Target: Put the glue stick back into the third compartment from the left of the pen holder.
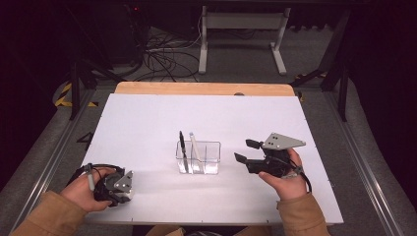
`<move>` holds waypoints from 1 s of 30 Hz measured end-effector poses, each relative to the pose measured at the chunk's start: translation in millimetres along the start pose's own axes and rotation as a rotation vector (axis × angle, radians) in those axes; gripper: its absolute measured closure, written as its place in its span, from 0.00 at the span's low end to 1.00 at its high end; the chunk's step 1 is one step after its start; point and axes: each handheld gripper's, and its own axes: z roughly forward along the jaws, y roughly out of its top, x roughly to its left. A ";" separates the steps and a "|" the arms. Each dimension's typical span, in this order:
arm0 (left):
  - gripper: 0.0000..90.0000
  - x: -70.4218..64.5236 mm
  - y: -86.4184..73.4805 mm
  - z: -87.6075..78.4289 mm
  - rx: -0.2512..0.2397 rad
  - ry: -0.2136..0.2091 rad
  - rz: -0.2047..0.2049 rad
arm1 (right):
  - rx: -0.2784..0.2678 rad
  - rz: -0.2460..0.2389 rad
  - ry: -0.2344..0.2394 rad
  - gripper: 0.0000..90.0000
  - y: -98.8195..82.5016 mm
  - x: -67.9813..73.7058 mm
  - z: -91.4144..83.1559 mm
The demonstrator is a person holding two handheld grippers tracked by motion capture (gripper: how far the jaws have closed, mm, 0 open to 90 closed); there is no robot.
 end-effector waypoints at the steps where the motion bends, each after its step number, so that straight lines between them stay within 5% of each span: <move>1: 0.71 -0.6 0.5 0.0 0.002 -0.003 0.007 | 0.001 0.003 -0.001 0.41 -0.1 -0.1 -0.2; 10: 0.75 -3.2 3.7 -6.1 -0.023 0.026 0.019 | -0.001 0.006 0.002 0.42 -0.2 -0.2 0.1; 30: 0.75 -4.0 14.9 -44.4 -0.251 0.085 -0.055 | -0.008 0.014 -0.003 0.44 -0.2 -1.3 -2.4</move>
